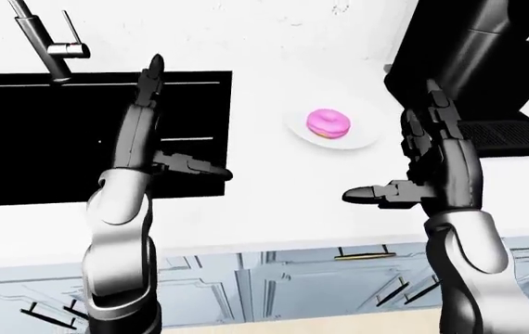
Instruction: Place the pastries on the plates.
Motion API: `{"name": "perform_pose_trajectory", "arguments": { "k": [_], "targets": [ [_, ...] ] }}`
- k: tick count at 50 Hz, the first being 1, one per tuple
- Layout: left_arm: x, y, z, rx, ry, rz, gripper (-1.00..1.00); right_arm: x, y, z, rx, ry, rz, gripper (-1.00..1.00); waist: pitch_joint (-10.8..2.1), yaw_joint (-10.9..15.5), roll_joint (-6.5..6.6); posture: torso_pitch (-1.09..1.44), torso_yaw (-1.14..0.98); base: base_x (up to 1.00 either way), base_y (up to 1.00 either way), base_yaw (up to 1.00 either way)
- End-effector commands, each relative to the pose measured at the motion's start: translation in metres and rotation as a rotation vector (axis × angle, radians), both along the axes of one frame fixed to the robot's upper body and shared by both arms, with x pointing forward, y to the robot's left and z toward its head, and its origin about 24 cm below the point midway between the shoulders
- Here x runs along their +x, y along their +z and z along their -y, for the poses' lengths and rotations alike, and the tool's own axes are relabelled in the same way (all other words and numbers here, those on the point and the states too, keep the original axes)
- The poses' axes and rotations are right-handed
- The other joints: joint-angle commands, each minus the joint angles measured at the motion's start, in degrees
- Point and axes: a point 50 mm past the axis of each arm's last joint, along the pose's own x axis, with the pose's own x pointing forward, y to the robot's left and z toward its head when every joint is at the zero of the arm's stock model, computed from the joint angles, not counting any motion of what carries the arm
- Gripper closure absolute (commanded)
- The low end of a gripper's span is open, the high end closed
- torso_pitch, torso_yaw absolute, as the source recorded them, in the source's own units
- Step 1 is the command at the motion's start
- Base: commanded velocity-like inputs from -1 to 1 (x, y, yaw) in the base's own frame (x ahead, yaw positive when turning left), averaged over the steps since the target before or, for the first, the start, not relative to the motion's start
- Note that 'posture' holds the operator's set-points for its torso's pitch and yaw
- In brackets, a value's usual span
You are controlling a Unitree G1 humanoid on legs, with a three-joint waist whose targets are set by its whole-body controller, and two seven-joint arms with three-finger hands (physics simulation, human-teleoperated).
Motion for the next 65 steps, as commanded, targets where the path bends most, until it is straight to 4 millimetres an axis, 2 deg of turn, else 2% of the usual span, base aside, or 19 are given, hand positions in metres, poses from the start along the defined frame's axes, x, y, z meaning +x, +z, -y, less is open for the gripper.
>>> {"name": "perform_pose_trajectory", "arguments": {
  "k": [1, 6, 10, 15, 19, 21, 22, 29, 35, 39, 42, 43, 45, 52, 56, 58, 59, 64, 65],
  "targets": [
    [-0.004, 0.015, 0.0, -0.009, -0.003, 0.111, -1.0, -0.005, 0.013, -0.001, -0.017, -0.002, 0.09, -1.0, -1.33, 0.2, 0.03, 0.0, 0.17, 0.0, 0.0, 0.0],
    [-0.005, 0.012, -0.003, -0.038, 0.011, 0.126, -1.0, -0.011, 0.009, 0.002, -0.023, -0.003, 0.081, -1.0, -2.42, 0.97, 0.35, 0.0, 0.18, 0.0, 0.01, 0.0],
    [-0.007, 0.013, -0.002, -0.087, -0.021, 0.134, -1.0, -0.006, 0.008, -0.001, -0.022, 0.0, 0.081, -1.0, -1.09, -0.12, 0.94, 0.0, 0.18, 0.0, 0.2, 0.0],
    [-0.007, 0.016, -0.001, -0.077, -0.021, 0.146, -1.0, -0.009, 0.01, 0.0, -0.02, 0.004, 0.085, -1.0, -0.66, -1.26, -0.51, 0.0, 0.18, 0.0, 0.37, 0.0],
    [-0.007, 0.019, 0.001, -0.068, -0.034, 0.156, -1.0, -0.005, 0.011, -0.003, -0.022, 0.009, 0.086, -1.0, -0.04, -1.27, 2.96, 0.0, 0.18, 0.0, 0.38, 0.0],
    [-0.007, 0.019, 0.001, -0.059, -0.031, 0.154, -1.0, -0.006, 0.012, -0.003, -0.019, 0.009, 0.087, -1.0, -1.78, -0.63, 7.62, 0.0, 0.18, 0.0, 0.44, 0.0],
    [-0.008, 0.02, 0.002, -0.06, -0.034, 0.157, -1.0, -0.007, 0.013, -0.003, -0.02, 0.01, 0.088, -1.0, -0.02, -0.56, 4.7, 0.0, 0.18, 0.0, 0.47, 0.0],
    [-0.008, 0.021, 0.001, -0.047, -0.027, 0.161, -1.0, -0.012, 0.014, -0.001, -0.006, 0.014, 0.095, -1.0, 0.36, -1.18, 0.45, 0.0, 0.18, 0.0, 0.45, 0.0],
    [-0.01, 0.023, 0.001, -0.038, -0.025, 0.164, -1.0, -0.011, 0.013, -0.002, -0.008, 0.015, 0.092, -1.0, -0.69, -1.55, 1.99, 0.0, 0.18, 0.0, 0.06, 0.0],
    [-0.011, 0.022, 0.001, -0.036, -0.023, 0.165, -1.0, -0.01, 0.013, -0.003, -0.01, 0.015, 0.092, -1.0, -0.2, -1.43, 0.36, 0.0, 0.18, -0.03, 0.1, 0.0],
    [-0.01, 0.02, 0.002, -0.033, -0.025, 0.161, -1.0, -0.01, 0.012, -0.003, -0.01, 0.013, 0.092, -1.0, -0.95, -1.55, -3.58, 0.0, 0.18, -0.03, 0.13, 0.0],
    [-0.01, 0.02, 0.002, -0.035, -0.026, 0.16, -1.0, -0.011, 0.013, -0.003, -0.011, 0.016, 0.096, -1.0, -0.8, -1.94, -1.33, 0.0, 0.18, -0.02, 0.18, 0.0],
    [-0.011, 0.019, 0.002, -0.028, -0.027, 0.157, -1.0, -0.012, 0.013, -0.003, -0.014, 0.015, 0.098, -1.0, -0.51, -1.65, -2.36, 0.0, 0.18, -0.03, 0.24, 0.0],
    [-0.008, 0.018, 0.004, -0.023, -0.028, 0.153, -1.0, -0.011, 0.012, -0.003, -0.013, 0.014, 0.096, -1.0, -0.1, -1.69, -0.38, 0.0, 0.18, 0.0, 0.38, 0.0],
    [-0.008, 0.018, 0.004, -0.021, -0.029, 0.151, -1.0, -0.011, 0.012, -0.004, -0.016, 0.02, 0.101, -1.0, -0.26, -1.64, 3.22, 0.0, 0.18, 0.0, 0.4, 0.0],
    [-0.008, 0.018, 0.004, -0.017, -0.03, 0.151, -1.0, -0.012, 0.013, -0.004, -0.018, 0.021, 0.103, -1.0, -1.76, -1.29, 7.62, 0.0, 0.18, 0.0, 0.43, 0.0],
    [-0.008, 0.019, 0.003, -0.016, -0.028, 0.151, -1.0, -0.012, 0.014, -0.003, -0.016, 0.022, 0.104, -1.0, -0.37, -1.01, 4.9, 0.0, 0.18, 0.0, 0.44, 0.0],
    [-0.008, 0.02, 0.002, -0.017, -0.028, 0.155, -1.0, -0.009, 0.013, -0.005, -0.008, 0.025, 0.107, -1.0, -0.25, -0.53, 2.08, 0.0, 0.18, 0.0, 0.35, 0.09],
    [-0.007, 0.02, 0.002, -0.014, -0.026, 0.153, -1.0, -0.009, 0.014, -0.005, -0.006, 0.027, 0.111, -1.0, -0.7, -1.09, 3.3, 0.0, 0.18, 0.0, 0.0, 0.45]
  ]
}}
